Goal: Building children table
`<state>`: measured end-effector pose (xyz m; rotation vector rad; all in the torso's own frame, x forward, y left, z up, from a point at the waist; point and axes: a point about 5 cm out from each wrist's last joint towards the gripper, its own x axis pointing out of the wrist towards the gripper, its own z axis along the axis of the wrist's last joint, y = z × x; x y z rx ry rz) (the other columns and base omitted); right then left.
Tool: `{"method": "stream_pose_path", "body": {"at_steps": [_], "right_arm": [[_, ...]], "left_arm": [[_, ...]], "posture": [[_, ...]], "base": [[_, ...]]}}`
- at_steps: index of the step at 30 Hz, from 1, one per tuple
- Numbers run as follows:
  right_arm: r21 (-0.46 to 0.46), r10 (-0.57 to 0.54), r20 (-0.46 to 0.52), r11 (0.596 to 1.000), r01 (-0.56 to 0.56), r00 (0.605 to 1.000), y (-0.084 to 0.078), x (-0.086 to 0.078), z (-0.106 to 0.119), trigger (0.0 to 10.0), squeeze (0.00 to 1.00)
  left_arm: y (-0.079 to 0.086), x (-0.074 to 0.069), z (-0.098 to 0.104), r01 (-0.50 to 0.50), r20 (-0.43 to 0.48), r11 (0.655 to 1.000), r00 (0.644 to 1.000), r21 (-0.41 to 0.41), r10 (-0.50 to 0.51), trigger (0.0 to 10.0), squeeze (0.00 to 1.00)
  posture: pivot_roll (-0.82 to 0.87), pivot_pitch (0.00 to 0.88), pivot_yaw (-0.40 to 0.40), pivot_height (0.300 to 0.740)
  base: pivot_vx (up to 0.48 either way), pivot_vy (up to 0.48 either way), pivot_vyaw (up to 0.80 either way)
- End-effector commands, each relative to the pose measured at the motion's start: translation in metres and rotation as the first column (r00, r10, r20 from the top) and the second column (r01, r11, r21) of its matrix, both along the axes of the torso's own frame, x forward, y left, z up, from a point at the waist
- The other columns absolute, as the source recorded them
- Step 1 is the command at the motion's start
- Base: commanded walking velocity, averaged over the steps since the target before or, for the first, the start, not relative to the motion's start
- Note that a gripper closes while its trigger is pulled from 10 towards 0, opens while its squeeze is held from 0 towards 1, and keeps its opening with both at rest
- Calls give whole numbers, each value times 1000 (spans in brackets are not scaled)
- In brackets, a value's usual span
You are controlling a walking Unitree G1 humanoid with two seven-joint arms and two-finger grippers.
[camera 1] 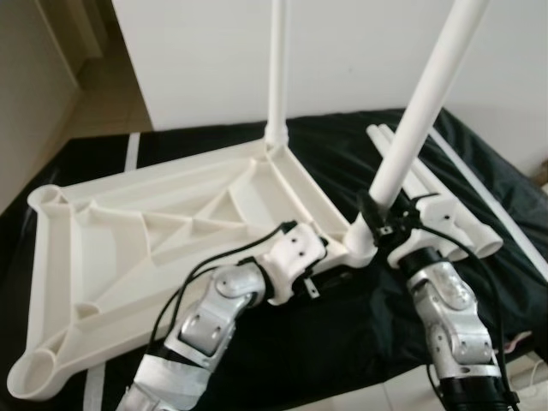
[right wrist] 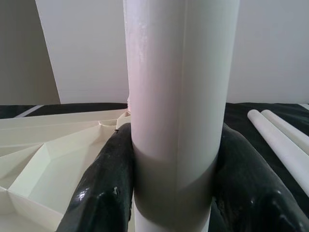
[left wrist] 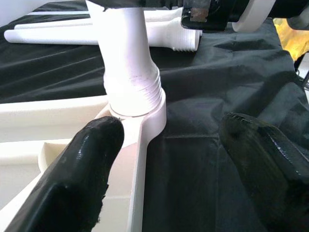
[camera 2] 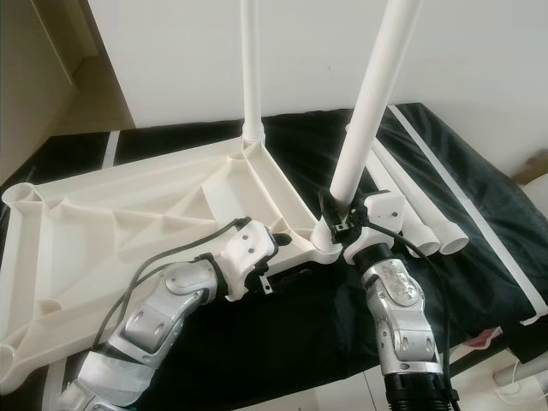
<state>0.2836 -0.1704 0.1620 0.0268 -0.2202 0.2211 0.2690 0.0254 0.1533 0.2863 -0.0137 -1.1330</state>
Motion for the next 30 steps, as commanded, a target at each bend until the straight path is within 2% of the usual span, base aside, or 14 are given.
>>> {"method": "stream_pose_path", "body": {"at_steps": [1, 9, 13, 14, 15, 16, 18, 20, 25, 30], "right_arm": [[4, -69, -170, 997, 71, 983, -7, -3, -32, 10000, 0], [-31, -223, -139, 975, 220, 965, 7, 1, -28, 10000, 0], [-52, -313, -112, 950, 309, 943, 12, 5, -25, 10000, 0], [-25, -370, -122, 929, 369, 921, 13, 8, -25, 10000, 0], [-25, -370, -122, 929, 369, 921, 13, 8, -25, 10000, 0], [-5, -407, -134, 912, 410, 904, 14, 9, -26, 10000, 0], [10, -497, -161, 863, 505, 853, 16, 12, -27, 10000, 0], [10, -497, -161, 863, 505, 853, 16, 12, -27, 10000, 0], [25, -563, -193, 816, 577, 804, 21, 15, -28, 10000, 0], [31, -585, -193, 799, 600, 788, 21, 18, -28, 10000, 0]], "left_arm": [[1, -1, 1, -13, -1, 1000, 1000, -6, 13, 10000, 0], [0, -1, 1, -8, -4, 1000, 1000, -9, 8, 10000, 0], [-1, -1, 1, -6, -4, 1000, 1000, -10, 6, 10000, 0], [-1, -1, 1, -7, -4, 1000, 1000, -10, 7, 10000, 0], [-1, -1, 1, -7, -4, 1000, 1000, -10, 7, 10000, 0], [-1, -1, 1, -7, -5, 1000, 1000, -11, 7, 10000, 0], [-1, -1, 2, -8, -4, 1000, 1000, -10, 8, 10000, 0], [-1, -1, 2, -8, -4, 1000, 1000, -10, 8, 10000, 0], [-1, 0, 2, -11, -2, 1000, 1000, -11, 11, 10000, 0], [-1, -1, 2, -12, -3, 1000, 1000, -13, 12, 10000, 0]], "posture": [[-37, 42, -2, 740], [-40, 41, -1, 740], [-39, 41, -1, 740], [-35, 38, -3, 740], [-35, 38, -3, 740], [-35, 38, -3, 740], [-32, 36, -2, 740], [-32, 36, -2, 740], [-28, 32, -5, 740], [-25, 28, -7, 740]], "base": [[0, 0, 0], [0, 0, 0], [0, 0, 0], [0, 0, 0], [0, 0, 0], [0, 0, 0], [0, 0, 0], [0, 0, 0], [0, 0, 0], [0, 0, 0]]}}
